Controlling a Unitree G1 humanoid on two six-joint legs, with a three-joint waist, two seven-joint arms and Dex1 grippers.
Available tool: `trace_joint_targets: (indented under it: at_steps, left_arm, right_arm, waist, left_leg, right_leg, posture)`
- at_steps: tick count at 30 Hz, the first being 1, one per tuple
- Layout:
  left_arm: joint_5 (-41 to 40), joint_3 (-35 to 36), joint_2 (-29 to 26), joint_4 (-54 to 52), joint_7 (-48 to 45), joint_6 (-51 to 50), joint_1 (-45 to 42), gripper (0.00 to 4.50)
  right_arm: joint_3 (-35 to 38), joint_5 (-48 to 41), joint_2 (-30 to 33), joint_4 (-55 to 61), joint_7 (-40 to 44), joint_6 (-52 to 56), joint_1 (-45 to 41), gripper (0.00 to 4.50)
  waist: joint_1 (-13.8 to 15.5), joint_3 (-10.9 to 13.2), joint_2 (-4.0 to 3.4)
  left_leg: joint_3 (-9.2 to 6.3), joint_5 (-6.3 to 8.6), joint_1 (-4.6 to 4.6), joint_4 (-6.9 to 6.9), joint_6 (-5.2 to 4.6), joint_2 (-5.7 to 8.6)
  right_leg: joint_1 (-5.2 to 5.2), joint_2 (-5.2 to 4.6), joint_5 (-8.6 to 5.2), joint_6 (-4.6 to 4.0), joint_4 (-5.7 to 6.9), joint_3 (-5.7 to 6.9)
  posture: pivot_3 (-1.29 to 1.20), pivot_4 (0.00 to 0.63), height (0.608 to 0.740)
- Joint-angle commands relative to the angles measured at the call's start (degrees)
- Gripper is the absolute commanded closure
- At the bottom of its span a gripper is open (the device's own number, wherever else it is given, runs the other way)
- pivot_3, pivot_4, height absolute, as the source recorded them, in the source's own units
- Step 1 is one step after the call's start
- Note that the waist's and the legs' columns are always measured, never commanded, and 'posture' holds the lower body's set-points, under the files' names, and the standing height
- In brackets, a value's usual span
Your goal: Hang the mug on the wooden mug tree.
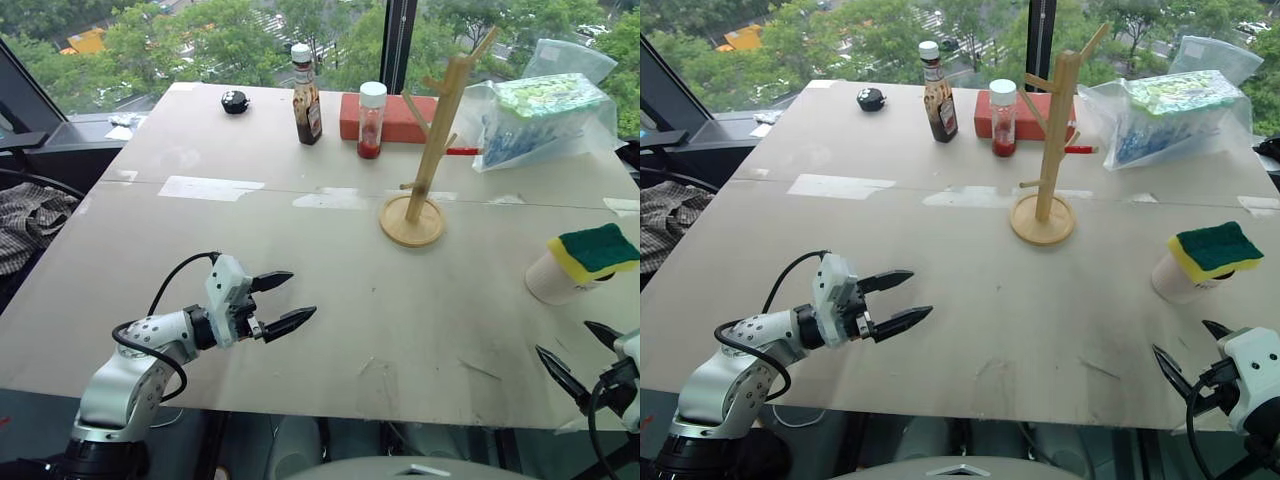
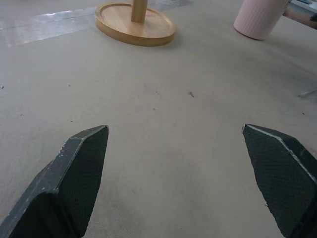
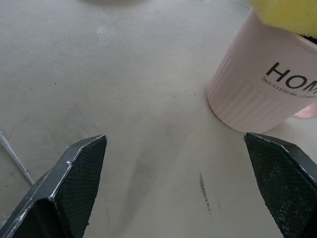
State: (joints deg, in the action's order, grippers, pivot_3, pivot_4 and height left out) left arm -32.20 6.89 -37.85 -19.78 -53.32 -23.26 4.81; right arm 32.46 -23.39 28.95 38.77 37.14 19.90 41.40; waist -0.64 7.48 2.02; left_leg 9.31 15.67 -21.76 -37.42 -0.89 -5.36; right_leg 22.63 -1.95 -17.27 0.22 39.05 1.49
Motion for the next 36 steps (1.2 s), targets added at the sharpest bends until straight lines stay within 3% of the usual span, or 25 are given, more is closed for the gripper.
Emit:
trace_joint_targets:
  at_steps: [1,5,13,16,24,31,34,36]
  left_arm:
    - [-2.1,0.8,0.3,-2.8,0.3,-0.5,-1.9,0.07]
    - [-5.1,-0.8,1.0,-3.3,-2.5,-1.1,-7.4,0.07]
    - [-4.8,-7.0,1.9,0.9,-12.9,2.5,-18.8,0.07]
    - [-5.8,-7.6,3.3,1.3,-13.7,2.1,-20.8,0.07]
    - [-9.3,-6.4,3.1,-0.1,-17.6,1.8,-21.0,0.07]
    - [-9.4,-5.6,2.9,-1.2,-16.6,2.4,-19.9,0.07]
    - [-9.7,-4.8,3.1,-2.1,-15.6,2.3,-18.7,0.00]
    - [-9.5,-4.7,3.2,-2.5,-15.3,2.6,-18.1,0.00]
  right_arm:
    - [0.3,-0.2,1.2,1.3,-0.5,0.3,-2.0,0.00]
    - [-1.8,2.4,4.1,6.7,-3.7,4.7,-5.0,0.00]
    - [-1.8,-2.5,6.3,21.1,-12.5,16.7,-13.6,0.00]
    - [0.1,-4.0,7.9,21.2,-14.9,18.4,-16.1,0.00]
    - [3.5,2.4,15.4,16.5,-16.1,28.0,-21.3,0.00]
    - [0.0,4.3,19.3,9.9,-14.7,31.2,-27.4,0.00]
    - [-1.8,6.0,20.4,5.8,-14.1,31.4,-27.7,0.87]
    - [-2.5,6.7,20.6,4.6,-13.7,31.1,-27.7,1.81]
  waist:
    - [0.0,0.0,-0.02]
    - [0.0,0.0,-0.05]
    - [0.2,-0.1,-0.24]
    - [0.1,-0.1,-0.22]
    - [0.0,-0.1,-0.23]
    - [0.0,-0.1,-0.23]
    - [0.0,-0.1,-0.23]
    - [0.1,-0.1,-0.23]
  left_leg:
    - [-0.06,0.00,0.00,0.01,0.00,0.01]
    - [-0.13,0.00,-0.03,-0.02,-0.02,0.06]
    - [-0.48,-0.01,-0.05,-0.02,0.00,0.28]
    - [-0.52,-0.01,0.00,-0.02,-0.01,0.35]
    - [-0.96,-0.01,-0.04,-0.02,0.00,0.49]
    - [-1.87,-0.01,-0.07,-0.01,0.00,1.02]
    - [-1.94,-0.01,-0.08,0.00,0.00,1.04]
    - [-1.97,-0.01,-0.10,0.00,0.00,1.03]
  right_leg:
    - [-0.05,0.00,0.00,0.00,-0.06,0.04]
    - [-0.08,0.00,0.01,0.01,-0.07,0.10]
    - [-0.16,0.19,0.01,0.04,-0.09,0.17]
    - [-0.26,0.19,0.01,0.05,-0.13,0.17]
    - [-0.26,0.25,0.00,0.06,-0.15,0.16]
    - [-0.27,0.21,0.01,0.07,-0.14,0.01]
    - [-0.28,0.18,0.00,0.09,-0.15,0.02]
    - [-0.28,0.16,-0.02,0.13,-0.16,0.02]
  posture:
    - [0.00,0.150,0.740]
    - [0.00,0.150,0.740]
    - [0.00,0.150,0.740]
    - [0.00,0.150,0.740]
    - [0.00,0.150,0.740]
    - [0.00,0.150,0.740]
    - [0.00,0.150,0.740]
    - [0.00,0.150,0.740]
